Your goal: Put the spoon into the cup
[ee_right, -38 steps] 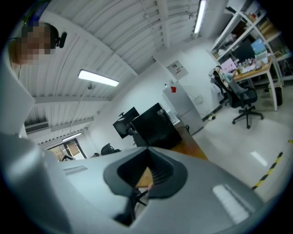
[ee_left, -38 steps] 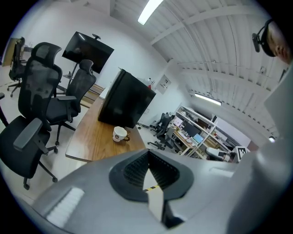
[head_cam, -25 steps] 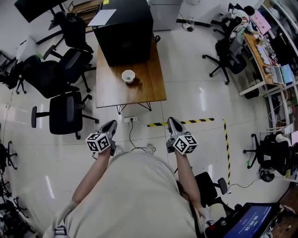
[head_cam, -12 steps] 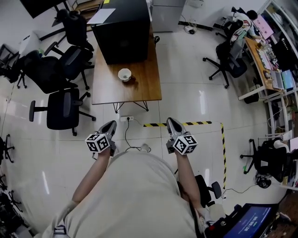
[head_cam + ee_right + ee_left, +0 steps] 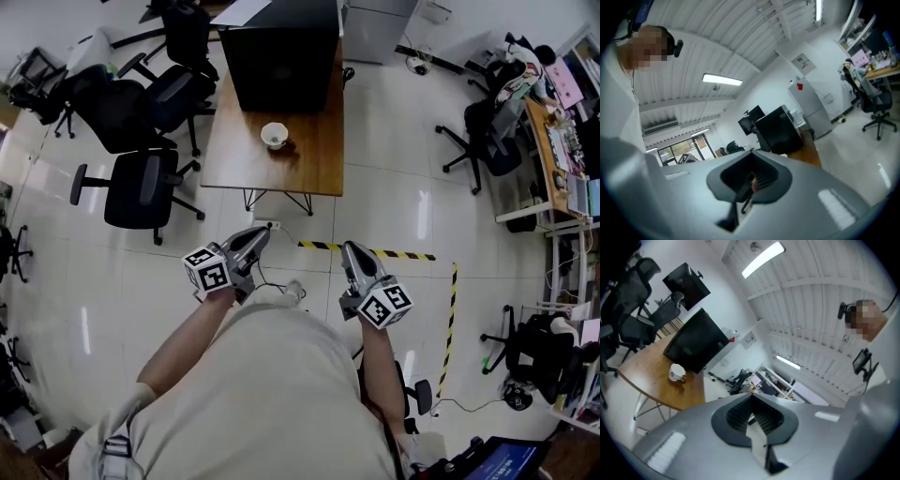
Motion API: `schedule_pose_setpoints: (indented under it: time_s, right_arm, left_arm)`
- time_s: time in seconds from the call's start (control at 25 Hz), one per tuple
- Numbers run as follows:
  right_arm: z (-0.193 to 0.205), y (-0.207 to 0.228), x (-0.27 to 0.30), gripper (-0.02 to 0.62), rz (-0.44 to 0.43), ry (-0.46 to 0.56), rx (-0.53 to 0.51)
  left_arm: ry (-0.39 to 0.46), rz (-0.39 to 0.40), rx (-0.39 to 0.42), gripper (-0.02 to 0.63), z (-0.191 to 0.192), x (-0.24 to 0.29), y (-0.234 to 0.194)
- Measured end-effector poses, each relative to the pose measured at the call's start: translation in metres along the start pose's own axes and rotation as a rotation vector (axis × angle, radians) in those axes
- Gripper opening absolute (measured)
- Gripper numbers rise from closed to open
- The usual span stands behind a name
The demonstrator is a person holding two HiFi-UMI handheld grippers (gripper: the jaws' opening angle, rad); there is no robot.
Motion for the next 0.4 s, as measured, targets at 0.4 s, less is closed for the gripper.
schedule_pose_setpoints:
  time_s: [0.4]
  right_arm:
    - [-0.021,-0.055,0.016,0.0,-0.161,0.059,0.085]
  left_arm:
    - [0.143,0.545,-0.447,0.005,-0.013,0.018,0.08]
Point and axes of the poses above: the fingertips, and each gripper's own axes: x forward along the fingers, y to its right, z out of its underside, the point moved 5 cm from there along -x, backward along the fingers, and after that the axes turned 2 degrees about -x, right-handed, at the moved point
